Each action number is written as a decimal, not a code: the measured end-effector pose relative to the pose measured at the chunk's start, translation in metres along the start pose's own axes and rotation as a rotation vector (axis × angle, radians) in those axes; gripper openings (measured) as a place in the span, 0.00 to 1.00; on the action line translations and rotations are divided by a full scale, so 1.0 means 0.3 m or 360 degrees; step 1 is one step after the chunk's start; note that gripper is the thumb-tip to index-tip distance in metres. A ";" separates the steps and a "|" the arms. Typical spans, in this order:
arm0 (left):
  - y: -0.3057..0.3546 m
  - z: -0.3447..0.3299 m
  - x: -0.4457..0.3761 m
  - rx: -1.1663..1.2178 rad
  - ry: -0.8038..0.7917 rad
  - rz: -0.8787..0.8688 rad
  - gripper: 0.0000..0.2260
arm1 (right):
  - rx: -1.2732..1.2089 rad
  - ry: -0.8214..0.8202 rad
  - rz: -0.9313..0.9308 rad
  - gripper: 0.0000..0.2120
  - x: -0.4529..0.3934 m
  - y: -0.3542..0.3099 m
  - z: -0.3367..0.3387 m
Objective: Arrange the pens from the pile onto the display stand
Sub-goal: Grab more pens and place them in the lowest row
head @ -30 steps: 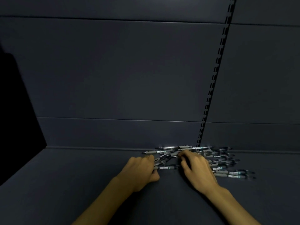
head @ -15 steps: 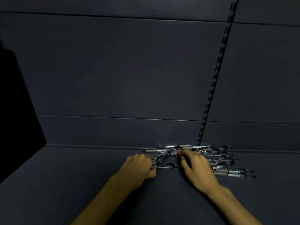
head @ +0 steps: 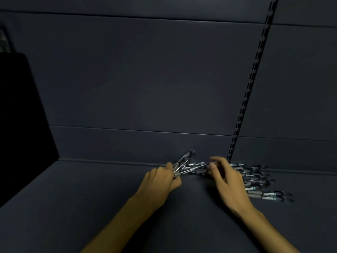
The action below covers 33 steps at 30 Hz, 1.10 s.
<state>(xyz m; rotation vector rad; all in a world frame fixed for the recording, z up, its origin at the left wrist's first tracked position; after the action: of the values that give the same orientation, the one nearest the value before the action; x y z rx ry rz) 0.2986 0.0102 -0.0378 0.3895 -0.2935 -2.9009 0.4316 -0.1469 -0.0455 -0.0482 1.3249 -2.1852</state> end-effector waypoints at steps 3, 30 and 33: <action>0.059 0.000 -0.006 0.0184 0.0246 -0.0101 0.09 | -0.0510 -0.0171 -0.0090 0.26 0.009 -0.064 0.003; 0.159 -0.058 -0.074 0.1064 0.0926 -0.0189 0.16 | -0.0014 0.0015 0.0655 0.20 0.015 -0.343 -0.039; 0.103 -0.055 -0.088 0.1479 0.1148 -0.0025 0.13 | 0.0045 0.0011 0.0674 0.20 0.019 -0.330 -0.046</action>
<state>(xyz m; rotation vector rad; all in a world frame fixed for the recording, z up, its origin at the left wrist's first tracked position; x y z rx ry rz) 0.3335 -0.0164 -0.0404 1.4848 -1.4535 -2.2167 0.3775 -0.1050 0.0275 0.2310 1.1815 -1.8434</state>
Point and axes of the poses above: each hand's wrist, its own x-axis away from the middle knuckle, its own z-axis out of the back of the hand, y = z × x, the point moved 6 cm from there along -x, towards the middle knuckle, and after that the axes turned 14 degrees about -z, right-handed, at the moved point
